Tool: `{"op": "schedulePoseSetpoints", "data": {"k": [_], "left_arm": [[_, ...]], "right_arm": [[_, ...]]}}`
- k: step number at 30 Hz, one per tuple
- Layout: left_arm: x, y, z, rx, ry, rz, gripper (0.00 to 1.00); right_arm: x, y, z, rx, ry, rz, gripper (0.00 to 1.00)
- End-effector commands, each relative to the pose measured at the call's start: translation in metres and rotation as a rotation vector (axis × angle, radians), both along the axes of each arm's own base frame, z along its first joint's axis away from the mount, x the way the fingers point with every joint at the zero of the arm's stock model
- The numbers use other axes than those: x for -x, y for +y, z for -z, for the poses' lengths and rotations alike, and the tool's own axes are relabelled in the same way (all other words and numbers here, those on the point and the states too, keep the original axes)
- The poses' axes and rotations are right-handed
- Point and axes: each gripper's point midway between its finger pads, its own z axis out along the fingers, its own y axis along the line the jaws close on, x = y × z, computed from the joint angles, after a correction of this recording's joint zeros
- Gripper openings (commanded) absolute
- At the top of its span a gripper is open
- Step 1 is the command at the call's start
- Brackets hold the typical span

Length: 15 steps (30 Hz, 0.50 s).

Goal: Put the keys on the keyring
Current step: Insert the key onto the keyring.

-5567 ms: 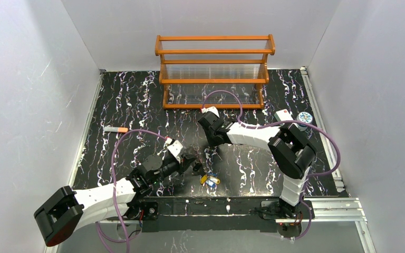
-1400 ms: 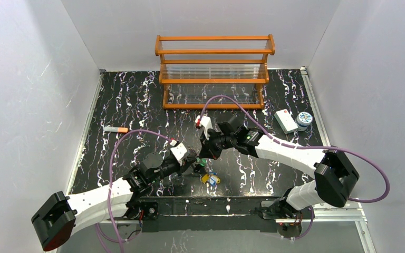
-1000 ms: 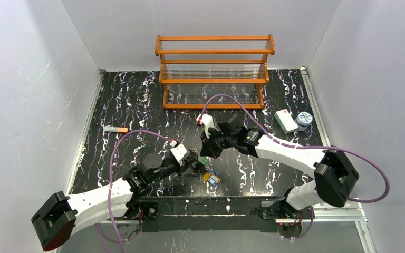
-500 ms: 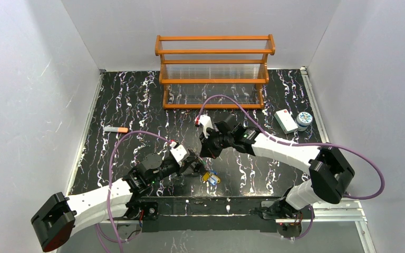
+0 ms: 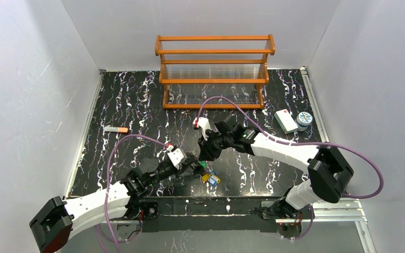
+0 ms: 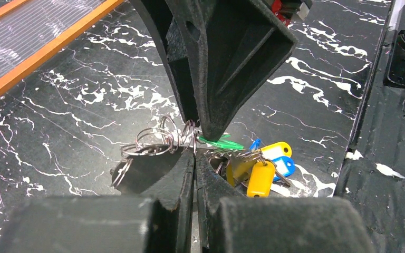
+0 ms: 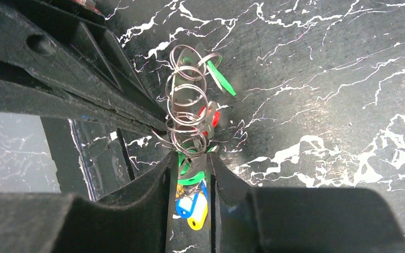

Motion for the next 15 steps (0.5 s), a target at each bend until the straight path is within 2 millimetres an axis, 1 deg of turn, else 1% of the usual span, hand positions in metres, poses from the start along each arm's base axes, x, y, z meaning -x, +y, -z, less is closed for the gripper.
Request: {"op": "schedulePoseSetpoints", "data": {"k": [1,4,8,12,15], "left_arm": [[0.005,-0.003,-0.014,0.037,-0.068,0.038,0.0],[0.005,-0.001,-0.016,0.038,-0.088,0.043,0.0],[0.008,-0.002,-0.018,0.043,-0.112,0.062,0.0],[0.01,-0.004,-0.021,0.061,-0.125,0.076,0.0],[0.01,-0.005,-0.02,0.065,-0.118,0.08,0.0]], "right_arm": [[0.002,0.003,-0.024,-0.087,-0.087,-0.053,0.36],[0.001,0.001,-0.034,-0.129,-0.127,-0.035,0.37],[-0.002,-0.006,-0.038,-0.163,-0.19,-0.007,0.36],[0.003,-0.011,-0.047,-0.229,-0.265,-0.038,0.36],[0.002,-0.015,-0.054,-0.279,-0.331,-0.023,0.36]]}}
